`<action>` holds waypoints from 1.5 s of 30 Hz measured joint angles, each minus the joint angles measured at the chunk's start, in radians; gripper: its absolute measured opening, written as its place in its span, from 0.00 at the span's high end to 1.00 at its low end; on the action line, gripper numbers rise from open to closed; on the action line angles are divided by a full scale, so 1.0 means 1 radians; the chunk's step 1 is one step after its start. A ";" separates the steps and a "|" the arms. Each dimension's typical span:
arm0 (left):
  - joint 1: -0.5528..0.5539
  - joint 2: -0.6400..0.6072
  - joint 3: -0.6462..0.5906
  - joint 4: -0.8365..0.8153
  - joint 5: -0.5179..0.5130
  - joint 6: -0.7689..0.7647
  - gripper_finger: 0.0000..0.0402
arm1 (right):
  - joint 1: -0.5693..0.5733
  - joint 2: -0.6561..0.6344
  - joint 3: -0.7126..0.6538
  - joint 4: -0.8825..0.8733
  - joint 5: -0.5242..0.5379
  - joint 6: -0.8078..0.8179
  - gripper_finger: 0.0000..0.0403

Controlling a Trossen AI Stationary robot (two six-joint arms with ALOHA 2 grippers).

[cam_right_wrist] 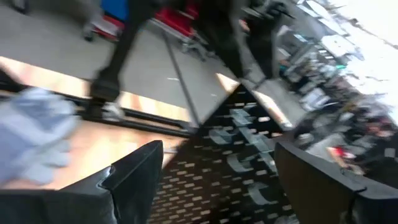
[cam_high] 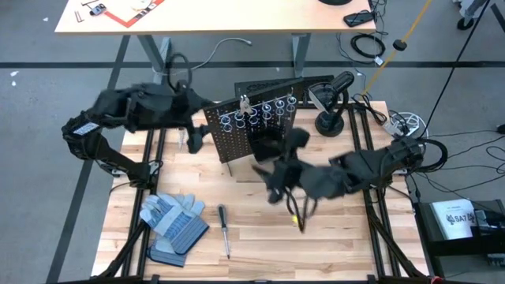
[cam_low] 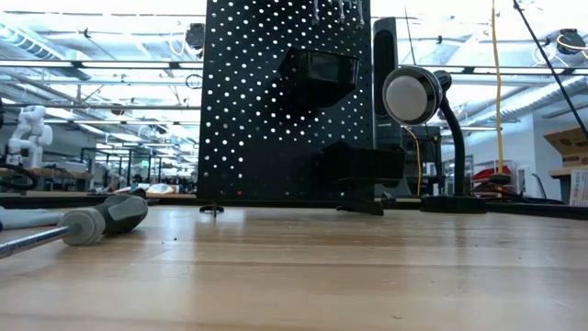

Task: Hang tools onto peg board
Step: Hang the gray screwdriver on the black pegboard

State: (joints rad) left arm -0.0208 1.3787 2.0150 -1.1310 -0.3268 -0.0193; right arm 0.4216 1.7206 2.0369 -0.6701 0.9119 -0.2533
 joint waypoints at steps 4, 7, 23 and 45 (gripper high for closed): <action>-0.049 -0.040 -0.185 0.187 -0.025 0.000 0.24 | 0.074 -0.002 -0.043 -0.022 0.025 0.116 0.25; -0.098 -0.089 -0.362 0.374 -0.060 -0.003 0.24 | 0.124 -0.001 -0.110 -0.022 0.080 0.193 0.25; -0.474 -0.183 -0.971 0.832 -0.524 -0.413 0.24 | 0.158 0.034 -0.744 0.478 -0.349 0.744 0.25; -0.703 0.237 -1.029 0.870 -0.326 -1.539 0.24 | 0.144 0.188 -0.774 0.584 -0.188 0.794 0.25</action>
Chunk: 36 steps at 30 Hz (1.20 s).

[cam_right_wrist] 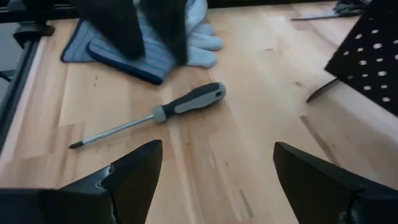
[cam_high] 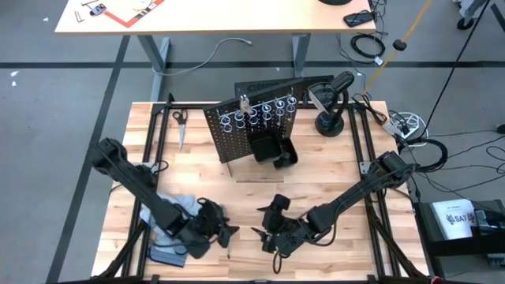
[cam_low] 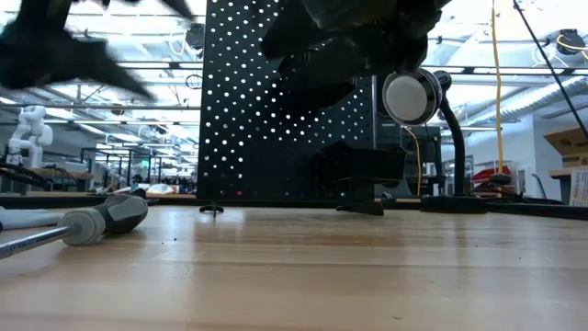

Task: Hang tools onto peg board
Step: Hang the gray screwdriver on the black pegboard

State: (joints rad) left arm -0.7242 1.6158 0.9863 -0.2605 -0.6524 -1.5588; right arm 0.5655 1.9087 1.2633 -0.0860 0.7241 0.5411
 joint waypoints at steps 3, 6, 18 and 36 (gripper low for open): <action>0.018 0.067 0.000 -0.038 0.073 -0.189 0.24 | 0.006 0.000 0.000 0.001 0.013 -0.003 0.25; 0.041 0.111 -0.001 -0.049 0.140 -0.291 0.24 | 0.013 0.000 0.000 0.000 0.015 -0.007 0.25; 0.121 0.121 0.200 -0.529 0.322 -0.349 0.24 | 0.028 0.000 0.000 0.000 0.035 -0.011 0.25; 0.266 0.275 0.198 -0.561 0.548 -0.201 0.26 | 0.038 0.000 -0.001 -0.016 0.036 -0.010 0.25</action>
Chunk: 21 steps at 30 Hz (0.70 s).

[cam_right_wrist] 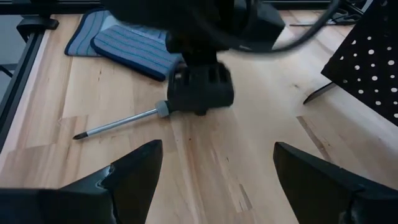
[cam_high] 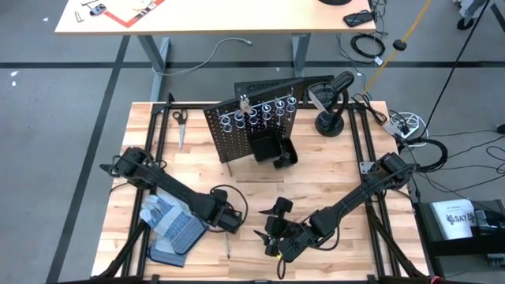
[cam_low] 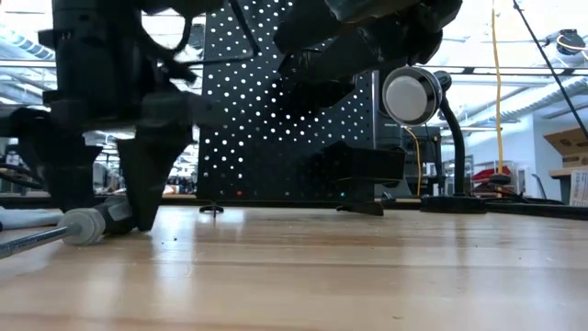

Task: Hang tools onto peg board
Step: Hang the gray screwdriver on the black pegboard

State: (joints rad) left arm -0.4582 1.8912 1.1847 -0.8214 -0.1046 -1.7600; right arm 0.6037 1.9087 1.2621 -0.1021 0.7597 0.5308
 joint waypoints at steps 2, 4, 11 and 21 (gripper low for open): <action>0.000 0.019 0.003 -0.001 0.000 0.014 0.30 | 0.000 0.000 0.000 -0.005 0.000 0.000 0.25; -0.001 0.039 0.005 -0.004 -0.005 0.015 0.36 | 0.001 0.000 0.000 -0.005 0.000 0.005 0.25; -0.013 0.047 0.003 0.026 -0.059 0.067 0.65 | 0.000 0.000 0.000 -0.010 0.002 0.007 0.25; -0.015 0.049 0.001 0.046 -0.071 0.160 0.65 | 0.000 0.002 0.000 -0.019 0.008 0.019 0.25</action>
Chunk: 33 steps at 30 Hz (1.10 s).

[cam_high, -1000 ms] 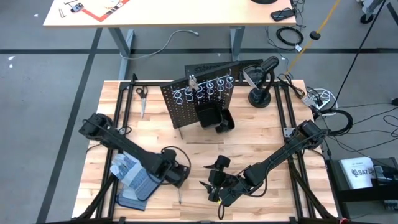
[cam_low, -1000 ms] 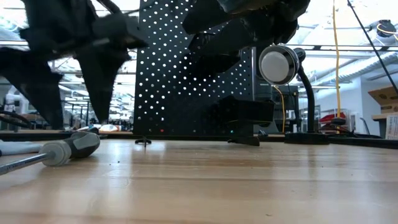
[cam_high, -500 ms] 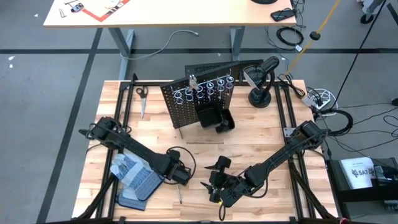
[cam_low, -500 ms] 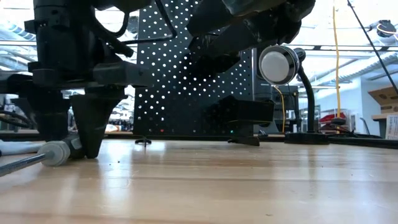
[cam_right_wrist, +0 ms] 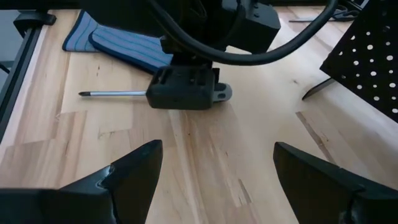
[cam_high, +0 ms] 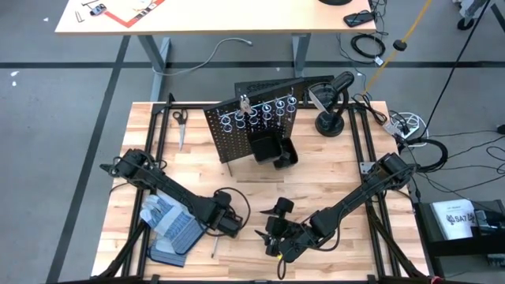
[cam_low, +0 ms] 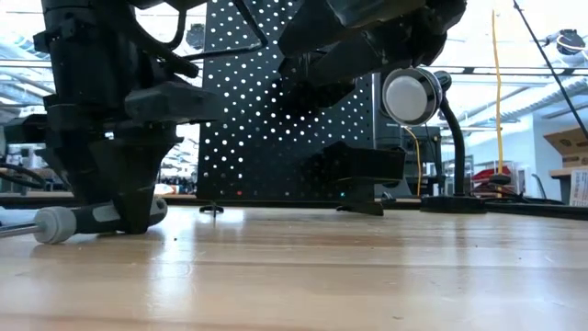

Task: Hang tools onto peg board
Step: Hang the gray screwdriver on the black pegboard

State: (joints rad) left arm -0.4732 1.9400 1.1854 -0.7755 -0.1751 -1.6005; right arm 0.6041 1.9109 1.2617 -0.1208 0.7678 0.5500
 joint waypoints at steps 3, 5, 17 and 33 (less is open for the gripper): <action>0.000 -0.003 0.008 -0.009 -0.015 0.045 0.65 | 0.000 0.010 0.000 -0.005 0.001 0.004 0.25; -0.005 -0.011 0.021 -0.026 -0.034 0.082 0.65 | 0.001 0.021 0.000 -0.004 0.005 0.007 0.25; -0.080 -0.197 0.163 -0.110 -0.424 0.264 0.65 | 0.003 0.045 0.000 -0.004 0.045 0.015 0.25; -0.192 -0.407 0.437 -0.044 -0.880 0.996 0.65 | 0.004 0.045 0.000 -0.004 0.048 0.015 0.25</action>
State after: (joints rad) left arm -0.6657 1.5331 1.6227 -0.8200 -1.0553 -0.6048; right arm 0.6083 1.9564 1.2621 -0.1253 0.8162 0.5648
